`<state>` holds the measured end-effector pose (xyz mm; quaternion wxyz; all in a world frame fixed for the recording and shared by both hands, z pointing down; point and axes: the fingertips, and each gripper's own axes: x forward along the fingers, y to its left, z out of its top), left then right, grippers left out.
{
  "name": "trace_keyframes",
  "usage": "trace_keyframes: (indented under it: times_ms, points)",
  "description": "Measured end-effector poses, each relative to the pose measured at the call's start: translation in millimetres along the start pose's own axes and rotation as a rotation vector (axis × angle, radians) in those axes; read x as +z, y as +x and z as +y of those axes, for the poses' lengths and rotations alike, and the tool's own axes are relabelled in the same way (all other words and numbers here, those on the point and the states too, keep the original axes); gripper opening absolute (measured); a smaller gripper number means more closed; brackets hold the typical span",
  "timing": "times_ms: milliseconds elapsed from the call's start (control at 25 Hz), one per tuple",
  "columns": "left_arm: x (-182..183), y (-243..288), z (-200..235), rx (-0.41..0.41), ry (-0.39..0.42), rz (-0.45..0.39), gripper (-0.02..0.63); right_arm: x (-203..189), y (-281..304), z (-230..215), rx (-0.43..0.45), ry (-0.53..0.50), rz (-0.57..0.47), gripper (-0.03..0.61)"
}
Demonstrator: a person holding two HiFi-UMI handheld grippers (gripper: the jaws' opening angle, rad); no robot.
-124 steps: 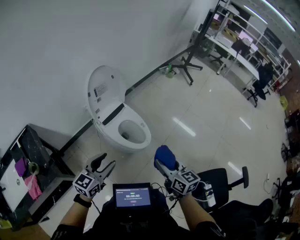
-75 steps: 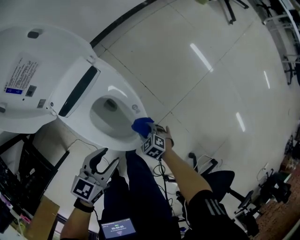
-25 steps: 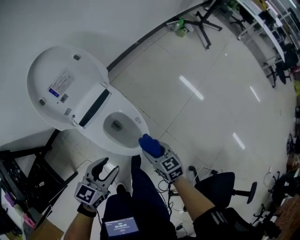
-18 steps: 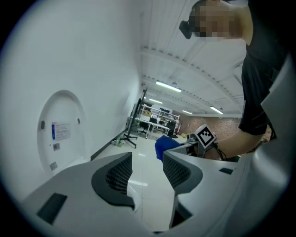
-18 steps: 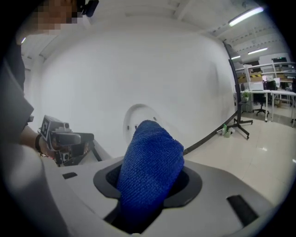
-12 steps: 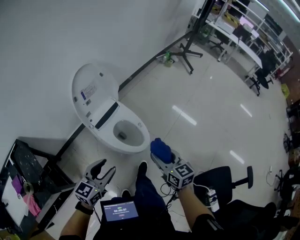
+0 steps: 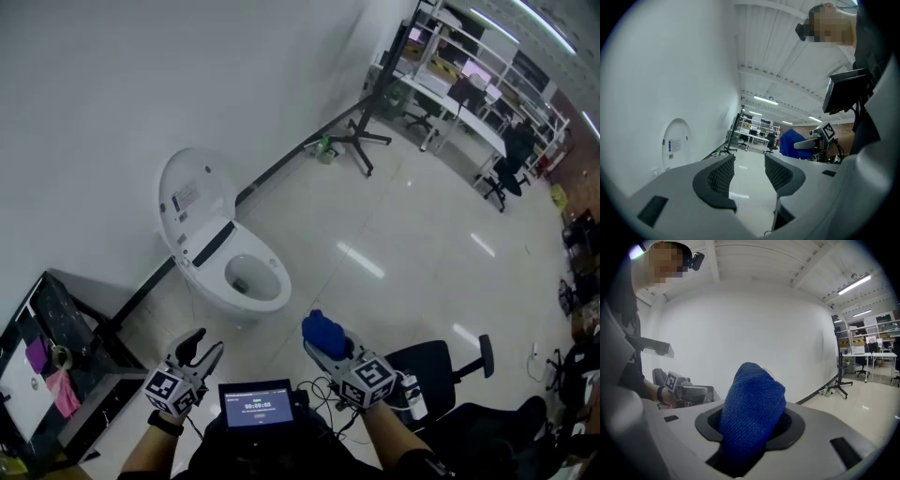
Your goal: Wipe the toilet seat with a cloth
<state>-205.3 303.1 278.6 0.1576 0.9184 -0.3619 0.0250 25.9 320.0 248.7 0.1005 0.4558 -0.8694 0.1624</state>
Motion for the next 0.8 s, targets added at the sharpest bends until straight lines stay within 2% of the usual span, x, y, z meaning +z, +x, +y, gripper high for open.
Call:
trace_keyframes:
  times_ms: [240, 520, 800]
  points:
    - [7.2, -6.5, -22.8, 0.029, -0.031, -0.023, 0.206, 5.6, -23.2, 6.4, 0.016, 0.002, -0.012, 0.204]
    - [10.2, 0.7, -42.9, 0.014, 0.018, -0.024, 0.206, 3.4, -28.2, 10.2, 0.053, 0.0, -0.03, 0.204]
    - [21.5, -24.4, -54.9, 0.031, 0.026, -0.028, 0.206, 21.8, -37.8, 32.9, 0.076, -0.036, -0.052, 0.204]
